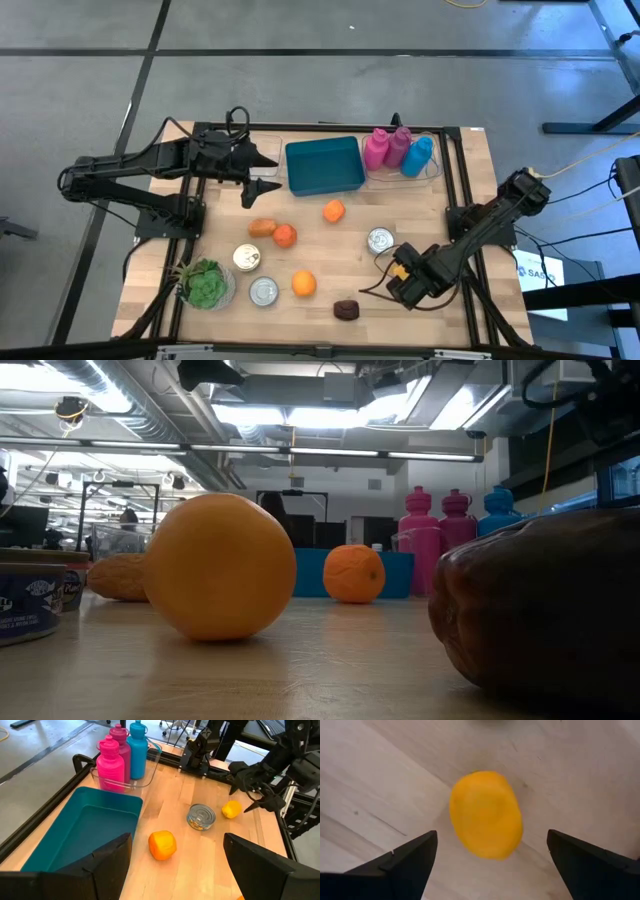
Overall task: Pick & Place Food Item
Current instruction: Put the lemon into the blue bin
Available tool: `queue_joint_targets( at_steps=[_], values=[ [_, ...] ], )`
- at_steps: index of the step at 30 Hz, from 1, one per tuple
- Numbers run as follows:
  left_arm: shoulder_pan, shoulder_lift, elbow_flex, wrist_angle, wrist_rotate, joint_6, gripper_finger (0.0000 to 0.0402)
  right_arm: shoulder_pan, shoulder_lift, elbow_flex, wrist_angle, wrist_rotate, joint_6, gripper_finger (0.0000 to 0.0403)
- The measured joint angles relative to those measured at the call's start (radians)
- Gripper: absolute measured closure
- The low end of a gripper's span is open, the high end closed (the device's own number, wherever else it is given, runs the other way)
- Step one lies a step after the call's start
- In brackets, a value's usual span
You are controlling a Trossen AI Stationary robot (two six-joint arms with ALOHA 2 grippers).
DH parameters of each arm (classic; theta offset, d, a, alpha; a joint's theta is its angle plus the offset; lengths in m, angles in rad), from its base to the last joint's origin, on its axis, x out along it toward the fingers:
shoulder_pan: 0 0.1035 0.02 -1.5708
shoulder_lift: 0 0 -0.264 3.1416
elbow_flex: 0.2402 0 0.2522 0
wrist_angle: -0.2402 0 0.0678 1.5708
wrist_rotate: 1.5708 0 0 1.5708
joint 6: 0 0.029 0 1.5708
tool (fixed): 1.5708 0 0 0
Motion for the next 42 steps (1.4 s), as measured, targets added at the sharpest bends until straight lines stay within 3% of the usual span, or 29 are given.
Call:
queue_joint_targets(
  at_steps=[15,20,28,34,42],
  values=[
    [0.000,0.000,0.000,0.000,0.000,-0.004,0.0096,-0.035,0.000,-0.222,0.267,-0.008,-0.100,0.0039],
    [0.000,0.000,0.000,0.000,-0.001,-0.005,0.0096,-0.035,-0.005,-0.251,0.304,-0.018,-0.098,0.0073],
    [0.000,0.000,0.000,0.000,-0.002,-0.020,0.0096,-0.035,0.001,-0.207,0.315,-0.042,-0.120,0.0221],
    [0.000,0.000,0.000,0.000,0.013,-0.022,0.0096,-0.040,0.001,-0.135,0.283,0.054,-0.131,0.0221],
    [0.000,0.000,0.000,0.022,0.115,0.001,0.0096,-0.052,-0.035,0.005,0.183,0.148,-0.168,0.0221]
  ],
)
